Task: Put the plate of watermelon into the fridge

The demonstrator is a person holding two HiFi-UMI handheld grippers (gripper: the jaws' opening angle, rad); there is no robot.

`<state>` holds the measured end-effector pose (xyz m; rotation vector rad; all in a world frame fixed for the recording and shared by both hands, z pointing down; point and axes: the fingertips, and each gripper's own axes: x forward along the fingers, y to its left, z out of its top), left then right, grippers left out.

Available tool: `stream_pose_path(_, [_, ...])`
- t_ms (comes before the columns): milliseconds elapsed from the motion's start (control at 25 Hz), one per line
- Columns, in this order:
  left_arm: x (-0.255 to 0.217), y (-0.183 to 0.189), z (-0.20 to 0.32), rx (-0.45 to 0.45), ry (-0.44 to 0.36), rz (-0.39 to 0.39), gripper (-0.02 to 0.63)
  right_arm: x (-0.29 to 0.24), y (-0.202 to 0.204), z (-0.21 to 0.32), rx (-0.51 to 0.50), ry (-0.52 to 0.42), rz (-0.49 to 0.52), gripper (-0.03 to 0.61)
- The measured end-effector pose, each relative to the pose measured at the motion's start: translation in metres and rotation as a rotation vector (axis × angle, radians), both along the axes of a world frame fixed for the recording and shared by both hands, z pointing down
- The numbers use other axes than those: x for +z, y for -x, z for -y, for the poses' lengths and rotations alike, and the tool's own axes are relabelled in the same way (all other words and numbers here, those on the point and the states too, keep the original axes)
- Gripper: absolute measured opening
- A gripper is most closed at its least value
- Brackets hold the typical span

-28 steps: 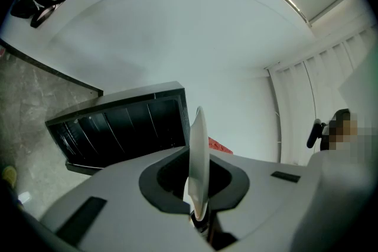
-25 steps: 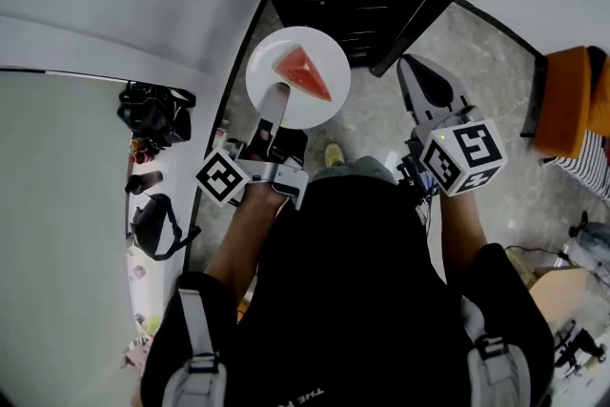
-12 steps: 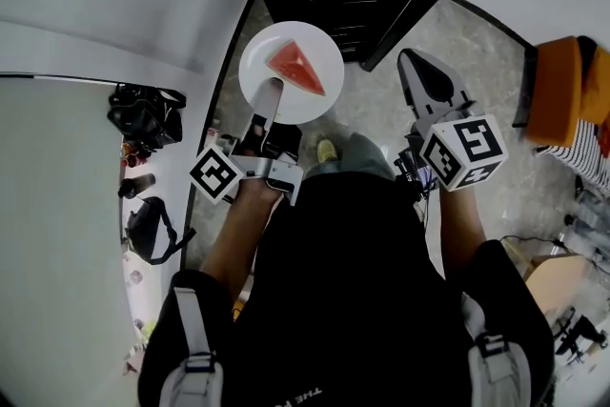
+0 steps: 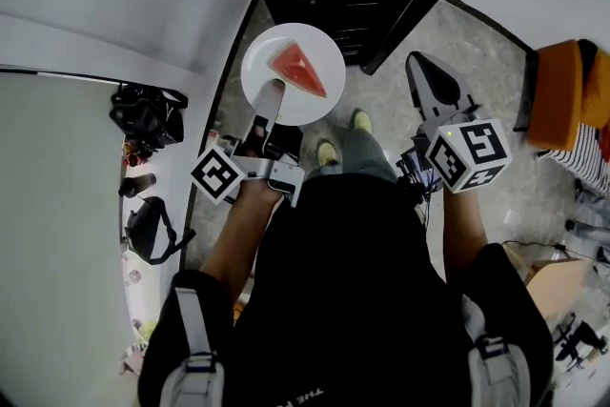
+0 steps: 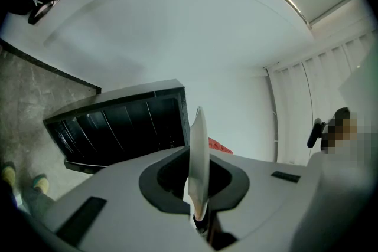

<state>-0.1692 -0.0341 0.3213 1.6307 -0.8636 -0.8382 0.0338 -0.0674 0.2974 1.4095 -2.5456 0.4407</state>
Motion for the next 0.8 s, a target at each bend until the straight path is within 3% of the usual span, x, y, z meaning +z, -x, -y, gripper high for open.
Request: stream_pose_path(800, [-0.013, -0.007, 0.000, -0.061, 0.003, 0.002, 0.015, -0.007, -0.005, 0.009, -0.054, 0.008, 0.000, 0.009])
